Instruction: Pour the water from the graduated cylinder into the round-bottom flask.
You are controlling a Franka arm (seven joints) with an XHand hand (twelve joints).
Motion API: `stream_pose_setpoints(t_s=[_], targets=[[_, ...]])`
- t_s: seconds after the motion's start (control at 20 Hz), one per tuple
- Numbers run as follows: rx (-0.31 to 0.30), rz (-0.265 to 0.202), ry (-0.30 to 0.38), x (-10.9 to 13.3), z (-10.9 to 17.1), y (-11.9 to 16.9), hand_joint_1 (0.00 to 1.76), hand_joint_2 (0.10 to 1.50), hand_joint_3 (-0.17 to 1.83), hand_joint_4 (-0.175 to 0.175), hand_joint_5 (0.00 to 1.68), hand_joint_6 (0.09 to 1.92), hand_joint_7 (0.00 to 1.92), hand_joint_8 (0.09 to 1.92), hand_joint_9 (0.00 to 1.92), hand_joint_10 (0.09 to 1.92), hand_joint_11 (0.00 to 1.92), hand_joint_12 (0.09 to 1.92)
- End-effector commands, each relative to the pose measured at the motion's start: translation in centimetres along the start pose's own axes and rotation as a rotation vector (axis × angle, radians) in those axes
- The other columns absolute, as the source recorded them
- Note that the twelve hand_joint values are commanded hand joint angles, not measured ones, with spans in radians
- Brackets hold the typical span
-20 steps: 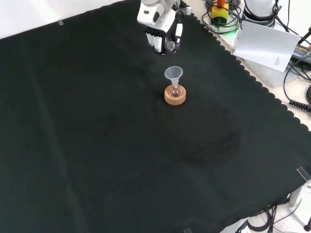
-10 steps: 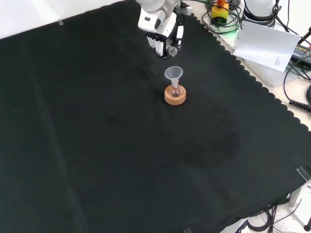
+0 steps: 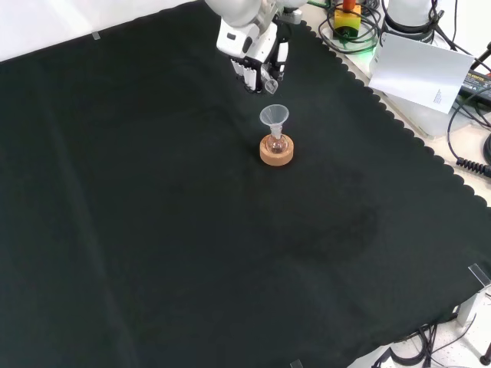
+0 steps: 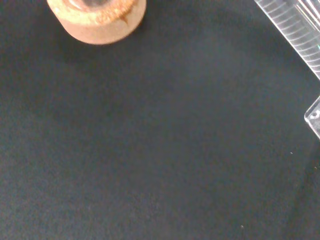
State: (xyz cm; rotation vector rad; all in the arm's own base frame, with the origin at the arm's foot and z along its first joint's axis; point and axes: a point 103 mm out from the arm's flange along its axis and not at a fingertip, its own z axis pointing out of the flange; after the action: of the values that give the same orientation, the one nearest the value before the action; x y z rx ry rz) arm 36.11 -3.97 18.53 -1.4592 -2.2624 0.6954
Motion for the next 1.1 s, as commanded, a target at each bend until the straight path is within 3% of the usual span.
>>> stream_pose_setpoints(t_s=[0.05,1.1], targets=[[0.088,0.039,-0.078,0.0,-0.5,0.1,1.26,1.10,0.00,-0.175,0.99,0.98,1.02,0.97,1.38,0.12,1.22,0.77],[0.189,0.087,-0.200,1.1,-1.6,0.4,1.26,1.11,0.00,-0.175,0.99,0.99,1.02,0.97,1.39,0.11,1.23,0.76]])
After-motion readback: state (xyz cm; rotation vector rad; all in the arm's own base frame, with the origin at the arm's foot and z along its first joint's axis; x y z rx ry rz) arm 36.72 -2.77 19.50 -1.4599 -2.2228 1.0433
